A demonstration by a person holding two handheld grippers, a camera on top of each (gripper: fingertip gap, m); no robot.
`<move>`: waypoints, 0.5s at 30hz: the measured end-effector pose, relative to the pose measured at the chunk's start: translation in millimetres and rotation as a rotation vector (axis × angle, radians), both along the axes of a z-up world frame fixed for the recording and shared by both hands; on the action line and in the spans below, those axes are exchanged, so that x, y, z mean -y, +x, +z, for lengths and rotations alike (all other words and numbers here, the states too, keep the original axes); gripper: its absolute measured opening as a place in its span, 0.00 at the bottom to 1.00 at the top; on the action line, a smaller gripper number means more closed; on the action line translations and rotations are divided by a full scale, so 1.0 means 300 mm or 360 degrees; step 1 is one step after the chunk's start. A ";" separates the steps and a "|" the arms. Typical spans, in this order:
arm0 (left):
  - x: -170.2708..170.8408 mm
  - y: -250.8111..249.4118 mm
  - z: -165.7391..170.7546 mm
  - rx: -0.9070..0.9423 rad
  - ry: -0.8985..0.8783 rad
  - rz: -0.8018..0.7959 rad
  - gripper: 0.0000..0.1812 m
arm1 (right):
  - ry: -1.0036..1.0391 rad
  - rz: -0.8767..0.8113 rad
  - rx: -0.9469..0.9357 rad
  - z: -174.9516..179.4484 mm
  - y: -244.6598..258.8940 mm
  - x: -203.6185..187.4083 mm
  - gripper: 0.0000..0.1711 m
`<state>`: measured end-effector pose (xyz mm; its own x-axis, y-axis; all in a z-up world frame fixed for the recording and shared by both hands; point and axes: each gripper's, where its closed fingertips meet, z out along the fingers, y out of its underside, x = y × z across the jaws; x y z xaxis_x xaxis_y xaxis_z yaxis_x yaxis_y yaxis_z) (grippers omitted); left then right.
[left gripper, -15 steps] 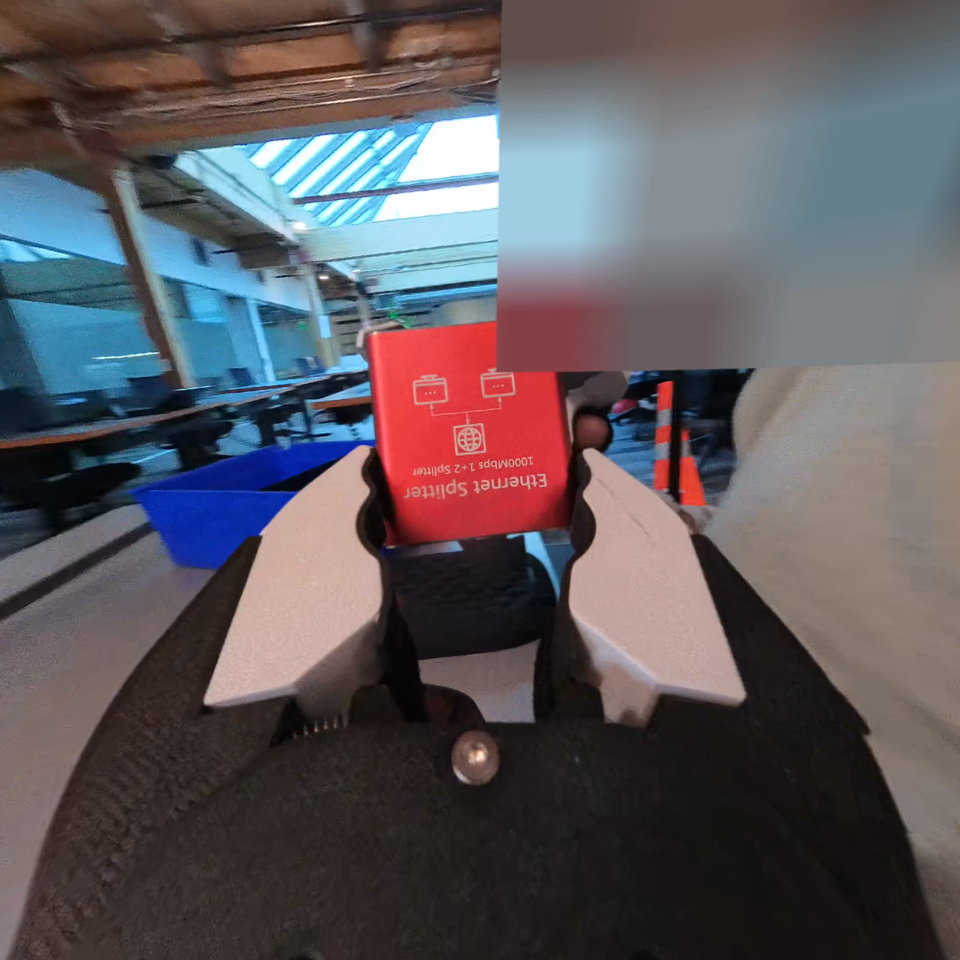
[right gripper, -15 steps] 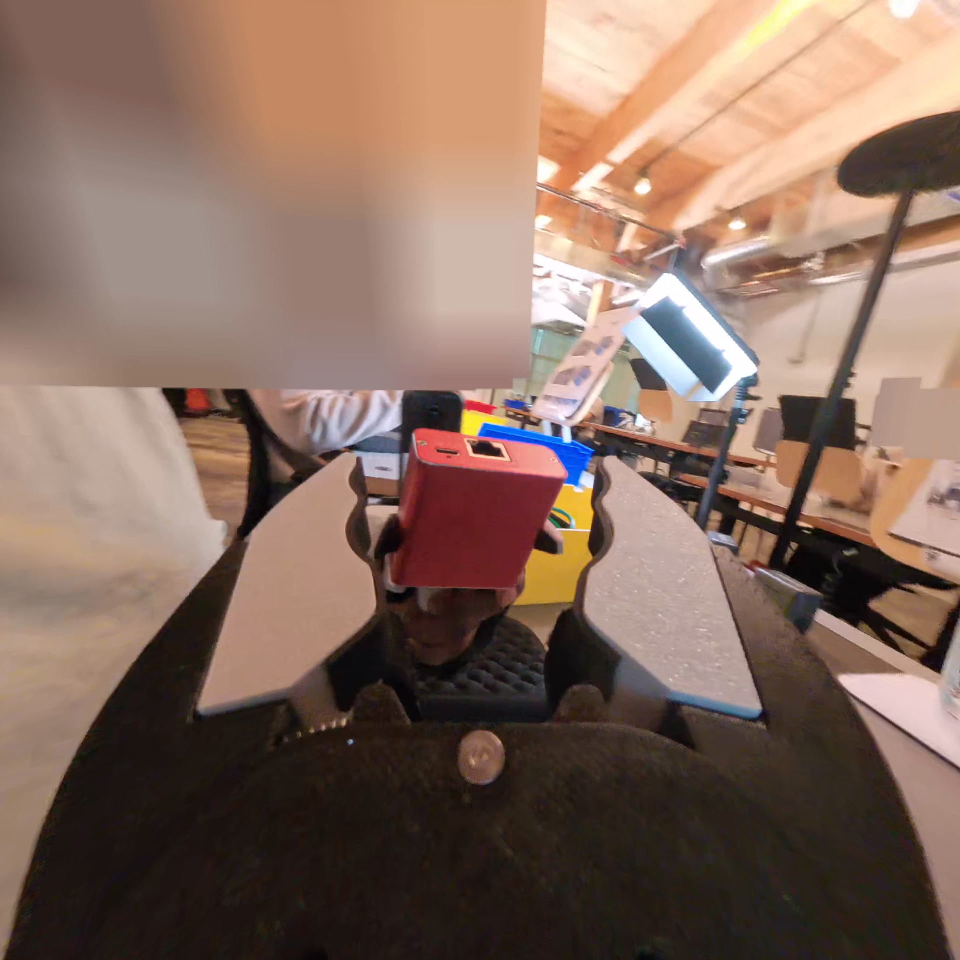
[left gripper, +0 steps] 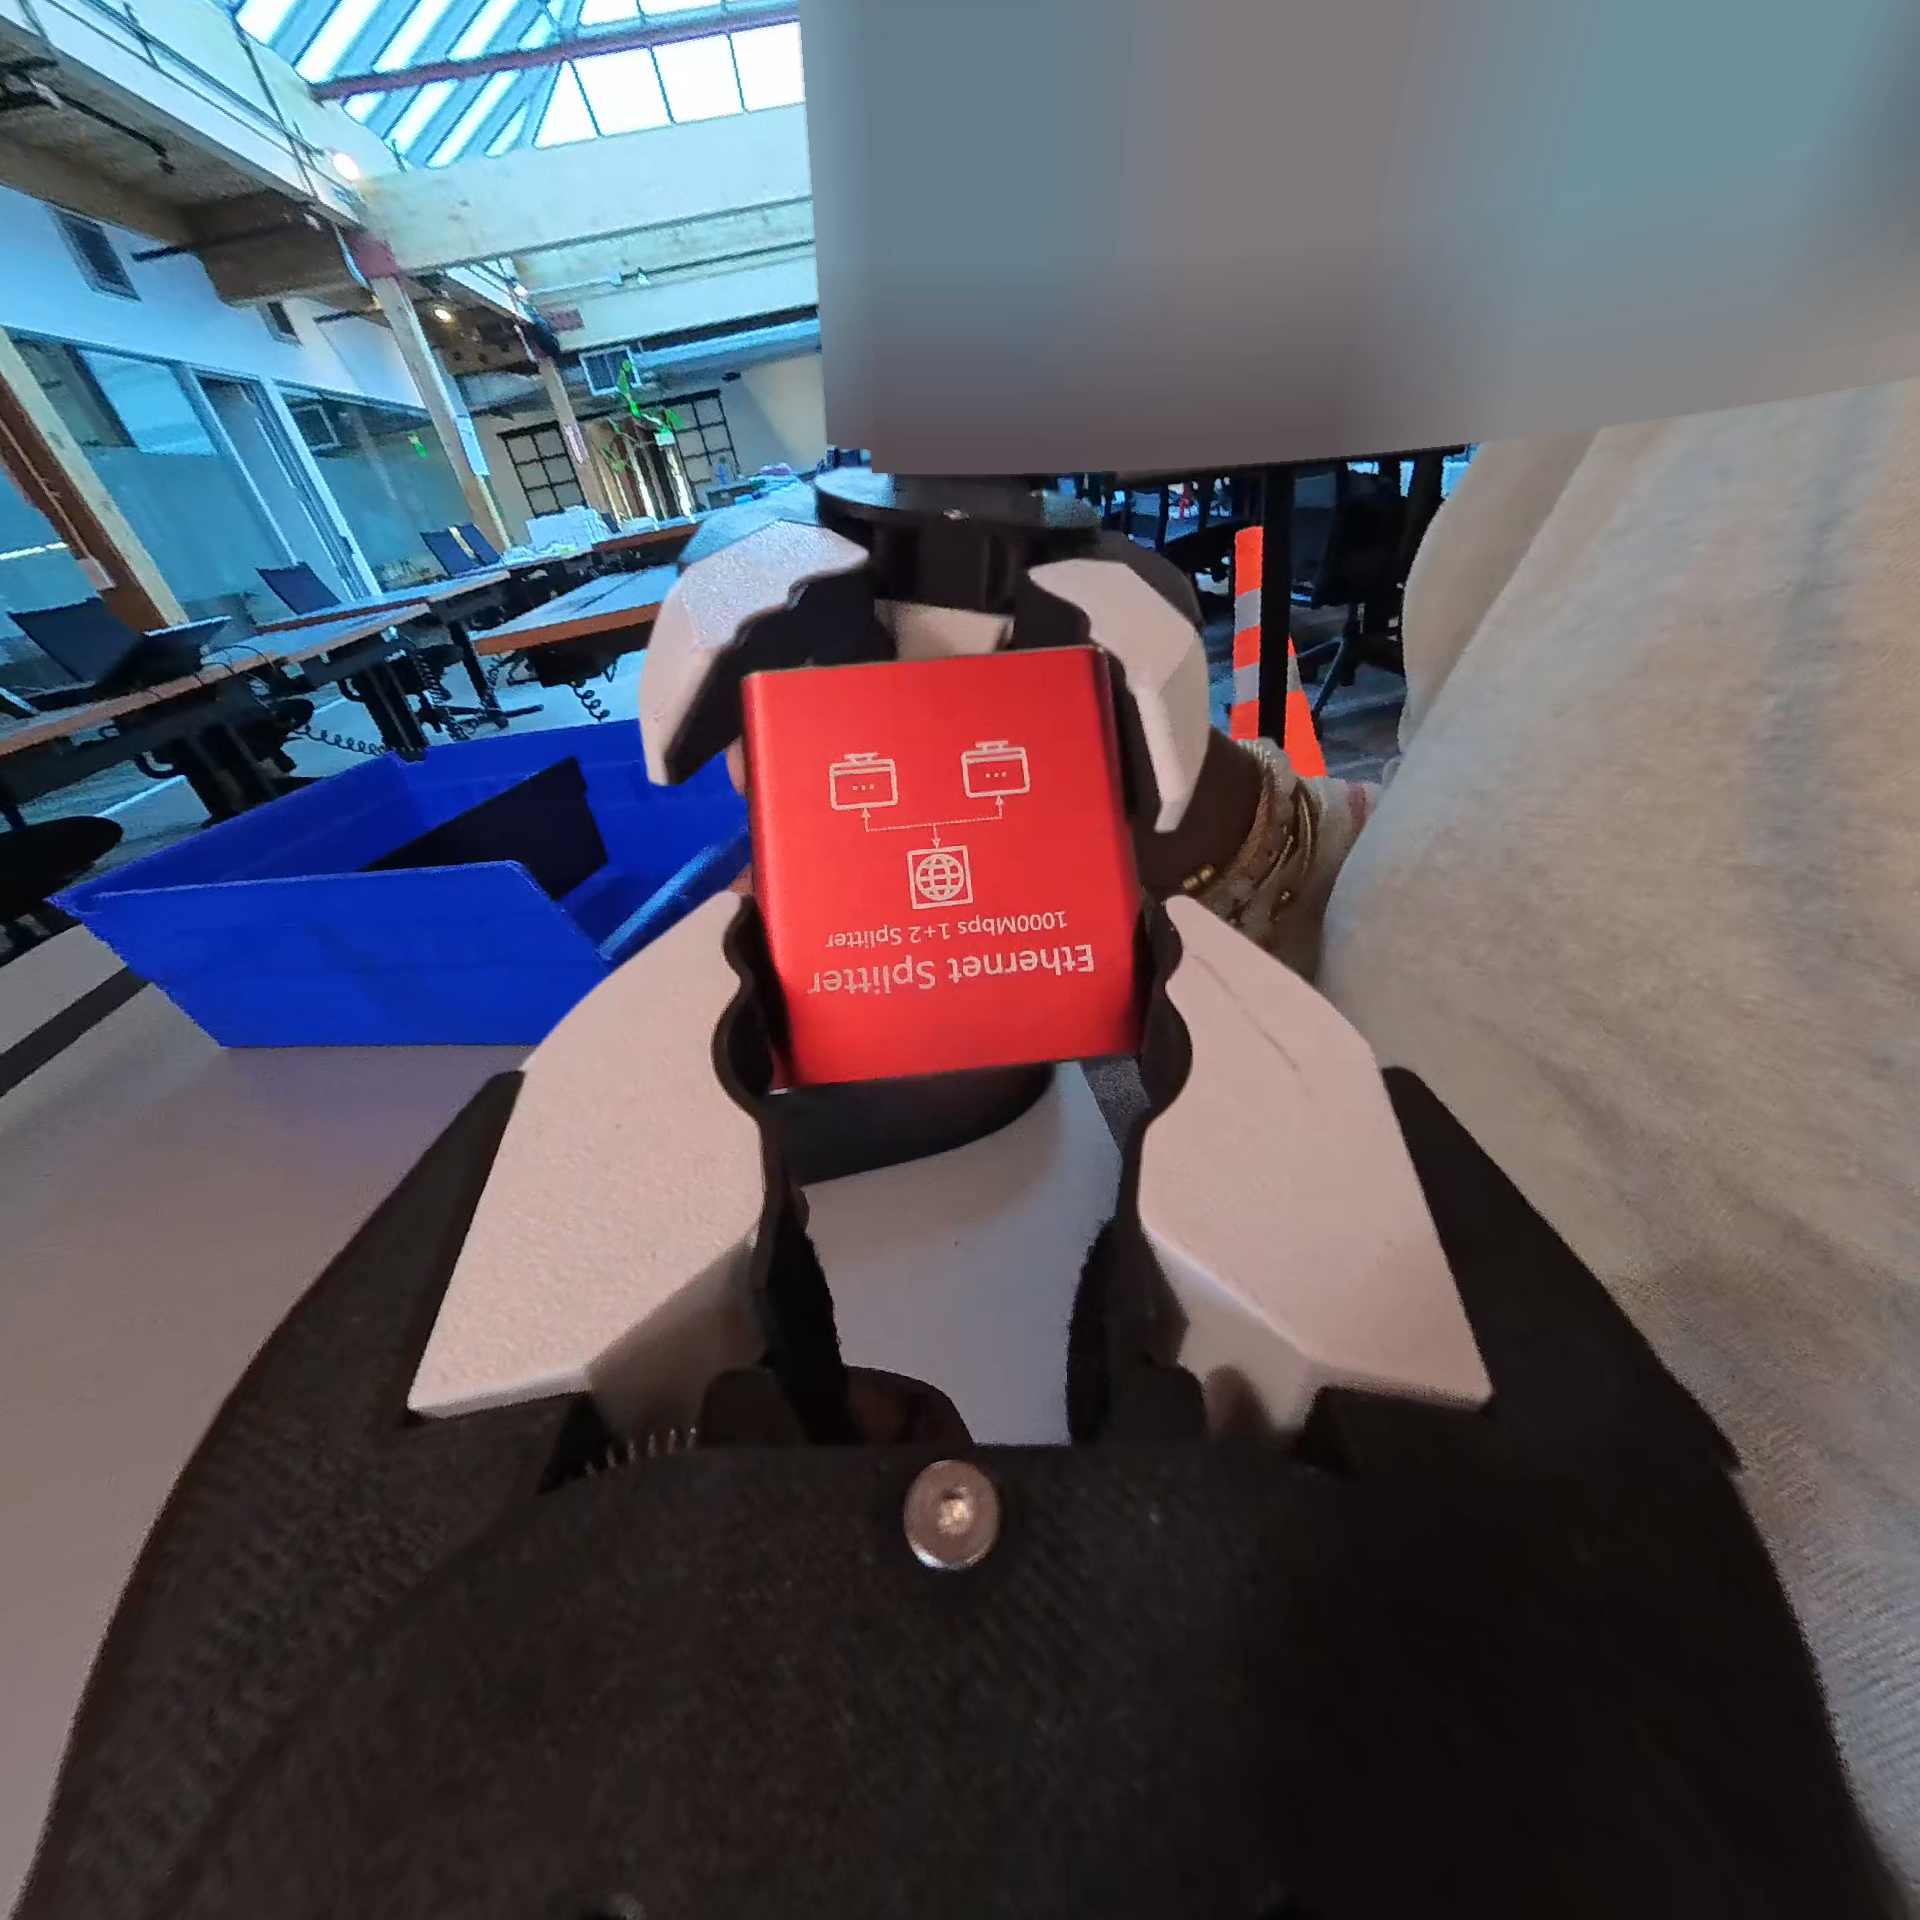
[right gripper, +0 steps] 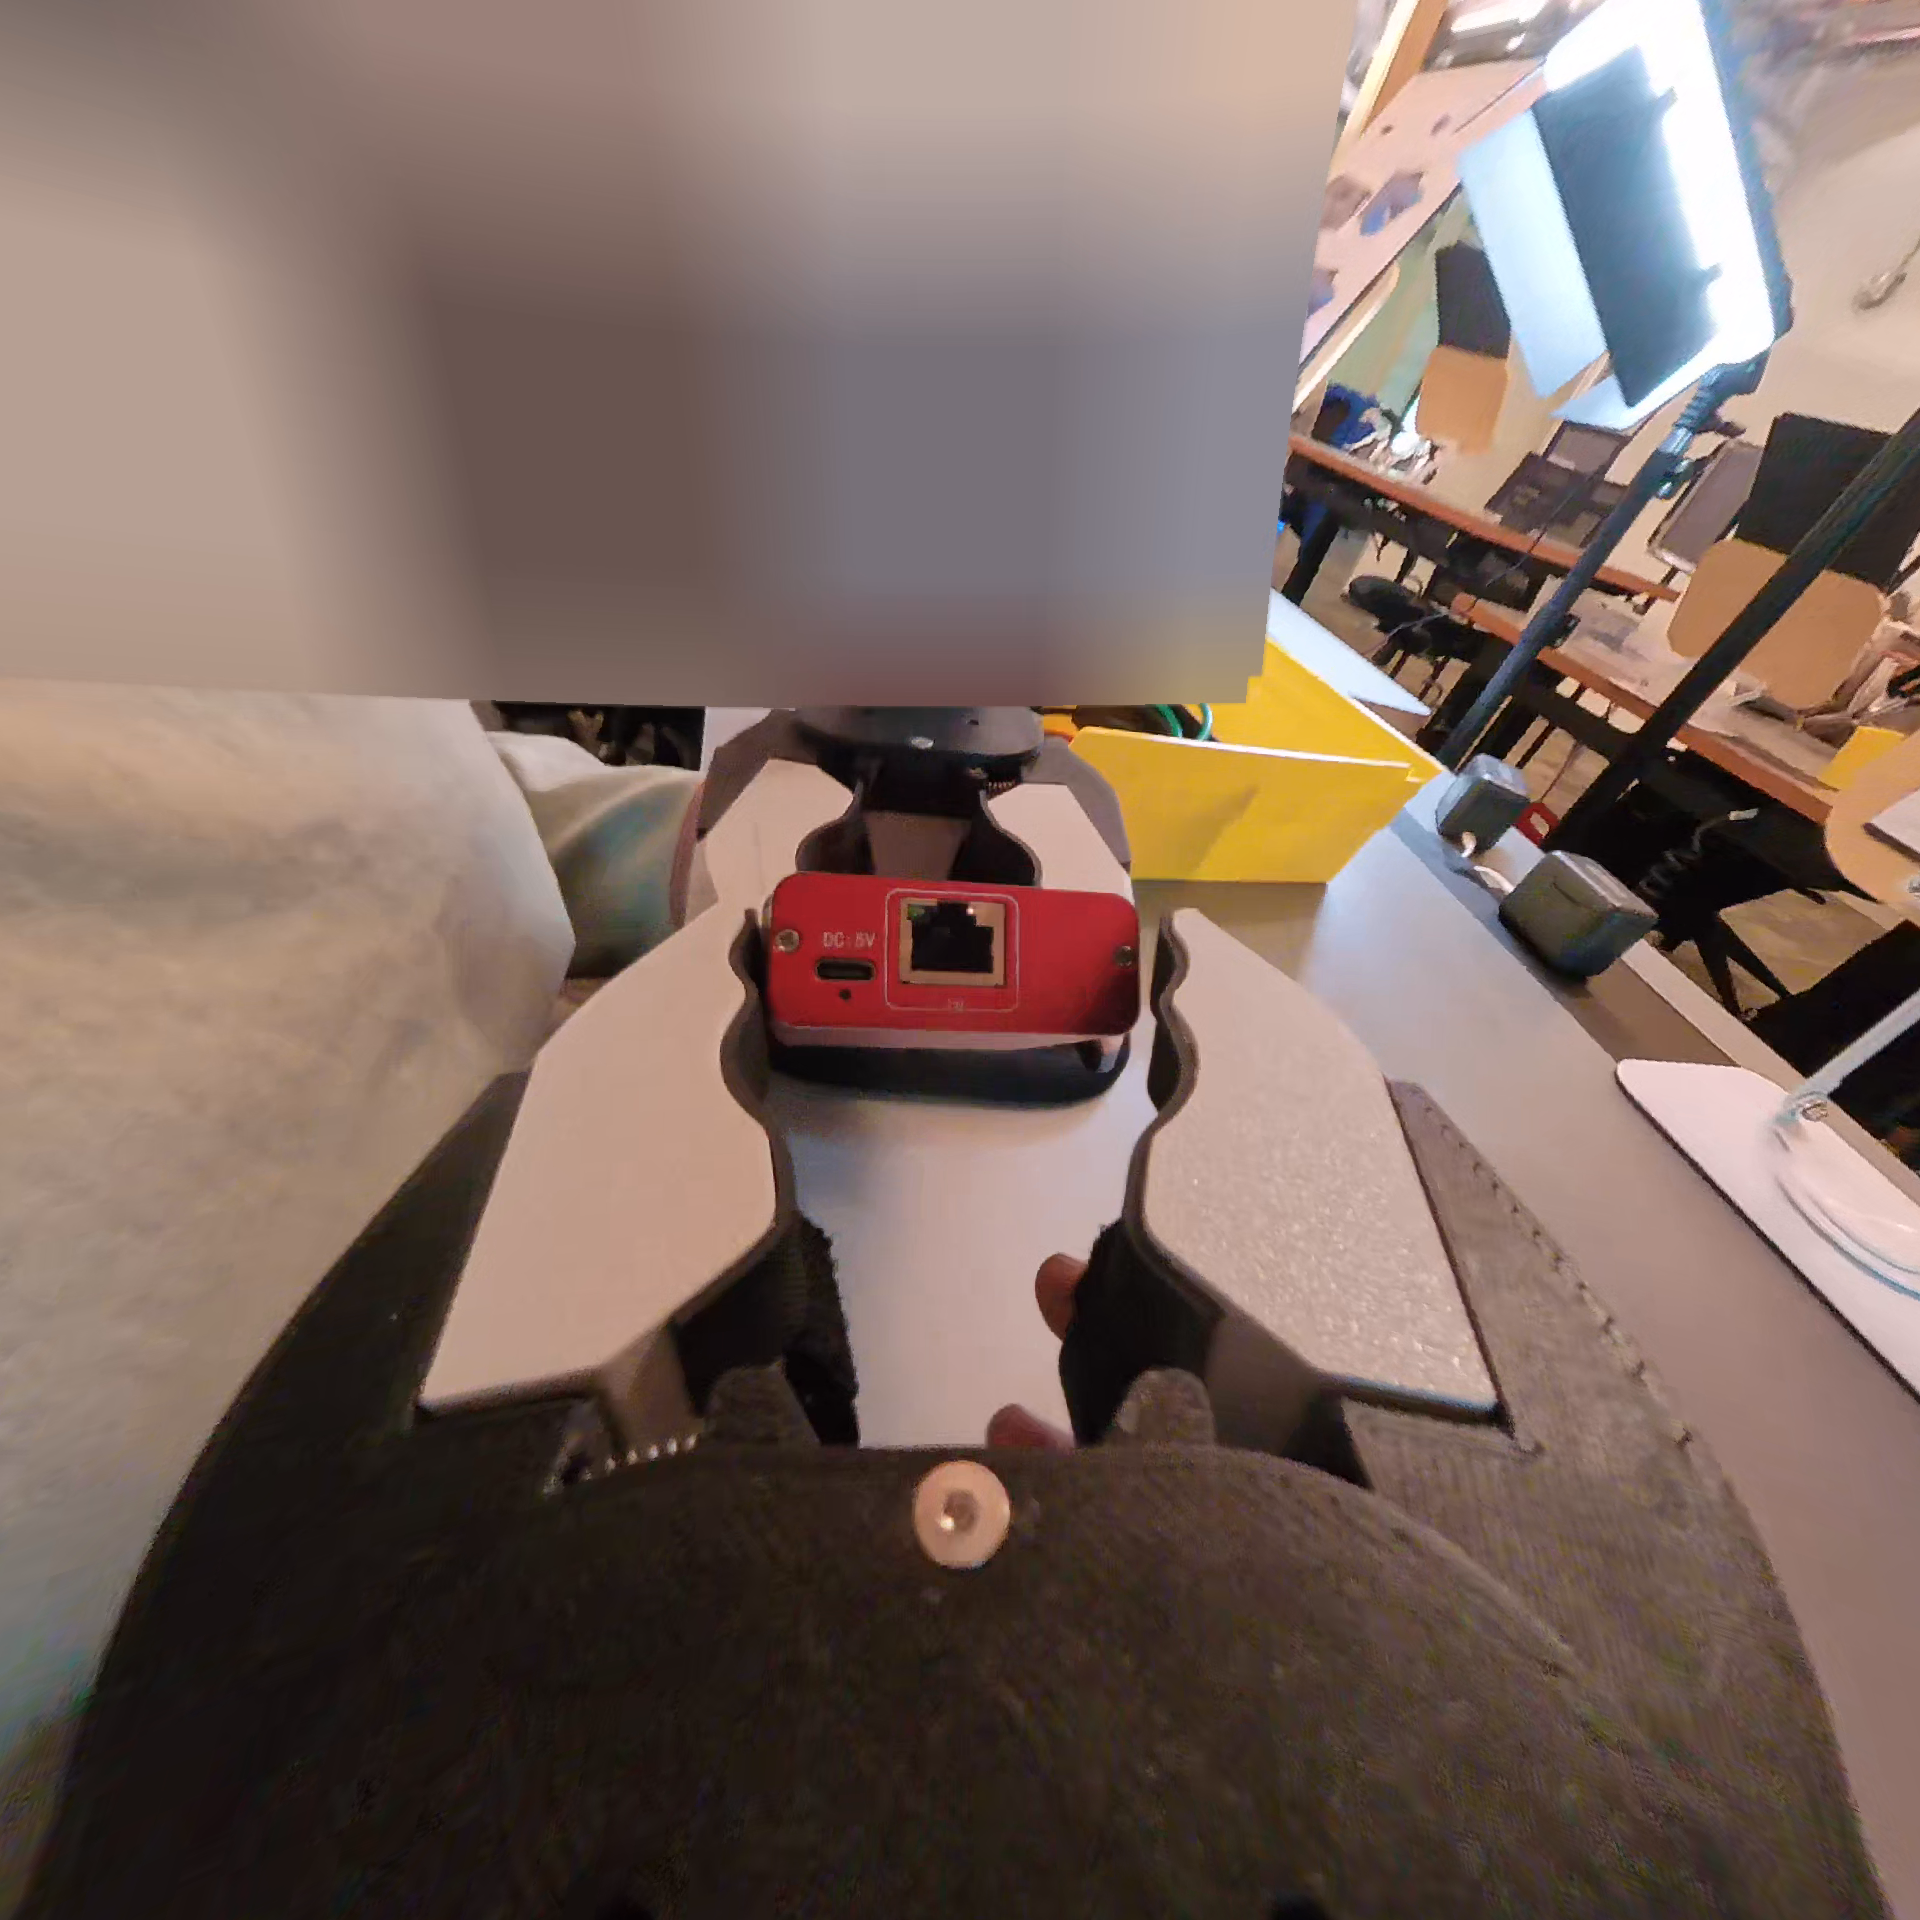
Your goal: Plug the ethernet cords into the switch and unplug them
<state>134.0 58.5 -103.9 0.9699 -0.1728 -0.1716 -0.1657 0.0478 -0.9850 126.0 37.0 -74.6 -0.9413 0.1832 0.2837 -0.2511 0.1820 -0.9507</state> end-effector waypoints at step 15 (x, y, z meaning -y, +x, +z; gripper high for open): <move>0.147 -0.222 0.051 0.0077 -0.0040 0.0554 0.43 | 0.1027 -0.0393 0.0245 -0.304 -0.148 -0.163 0.41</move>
